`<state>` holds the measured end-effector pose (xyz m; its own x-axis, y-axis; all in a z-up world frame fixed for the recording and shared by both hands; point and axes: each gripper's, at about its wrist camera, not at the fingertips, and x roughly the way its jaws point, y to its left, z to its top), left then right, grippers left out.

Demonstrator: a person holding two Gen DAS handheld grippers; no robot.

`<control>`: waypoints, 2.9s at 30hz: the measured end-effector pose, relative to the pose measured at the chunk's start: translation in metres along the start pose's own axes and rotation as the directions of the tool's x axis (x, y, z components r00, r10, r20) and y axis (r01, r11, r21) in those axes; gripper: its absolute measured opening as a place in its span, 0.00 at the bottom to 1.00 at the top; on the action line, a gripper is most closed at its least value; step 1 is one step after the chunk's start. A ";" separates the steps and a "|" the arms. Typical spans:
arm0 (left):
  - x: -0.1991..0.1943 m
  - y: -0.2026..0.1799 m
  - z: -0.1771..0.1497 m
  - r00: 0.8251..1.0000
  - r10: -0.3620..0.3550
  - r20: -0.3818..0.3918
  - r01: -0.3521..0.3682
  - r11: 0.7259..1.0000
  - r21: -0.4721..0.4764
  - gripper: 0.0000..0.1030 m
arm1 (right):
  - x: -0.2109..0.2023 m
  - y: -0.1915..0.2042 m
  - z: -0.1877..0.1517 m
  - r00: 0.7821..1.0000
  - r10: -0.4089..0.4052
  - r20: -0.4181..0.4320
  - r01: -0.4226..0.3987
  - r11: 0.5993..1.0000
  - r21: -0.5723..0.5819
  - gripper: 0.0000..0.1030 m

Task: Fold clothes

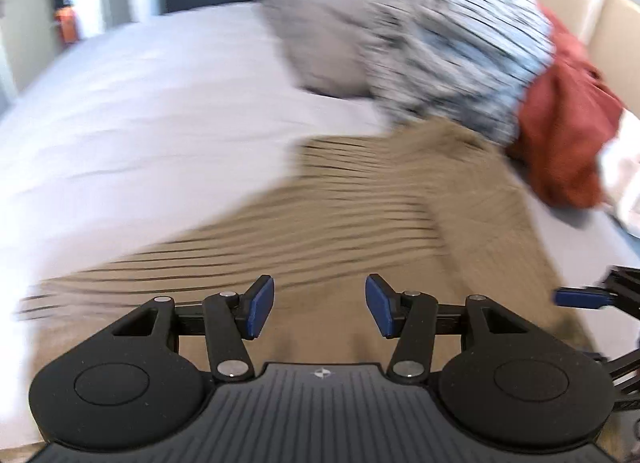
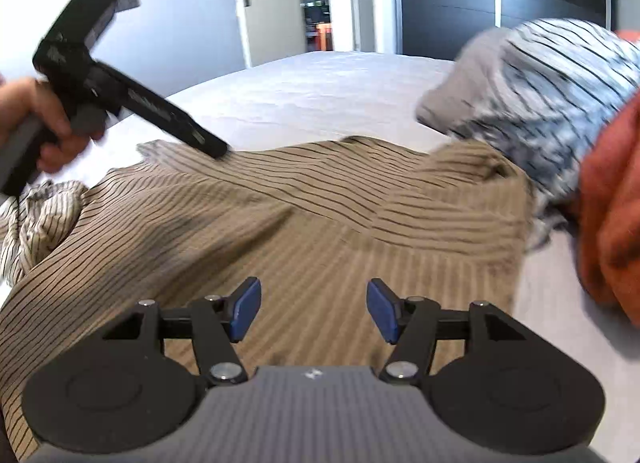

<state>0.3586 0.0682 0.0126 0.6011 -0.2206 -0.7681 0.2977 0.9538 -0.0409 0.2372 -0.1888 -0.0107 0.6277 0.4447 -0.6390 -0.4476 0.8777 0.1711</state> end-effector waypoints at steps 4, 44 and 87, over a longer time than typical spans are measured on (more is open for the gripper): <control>-0.033 0.074 -0.005 0.987 0.156 0.039 -0.152 0.983 -0.099 0.52 | 0.022 0.017 0.014 1.000 -0.010 -0.024 0.009 0.999 -0.032 0.61; -0.038 0.085 -0.051 0.956 -0.127 0.265 0.181 0.965 -0.188 0.02 | 0.128 0.023 0.111 0.954 -0.105 -0.282 0.127 0.990 0.063 0.44; -0.063 0.016 -0.195 0.958 0.150 0.246 -0.255 0.837 0.483 0.60 | 0.121 0.098 0.124 0.933 0.025 -0.358 0.051 0.978 0.201 0.06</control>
<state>0.1802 0.1369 -0.0642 0.8026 -0.1187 -0.5846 0.4545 0.7564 0.4704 0.3479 -0.0270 0.0219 0.3466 0.3726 -0.8608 -0.2774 0.9174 0.2854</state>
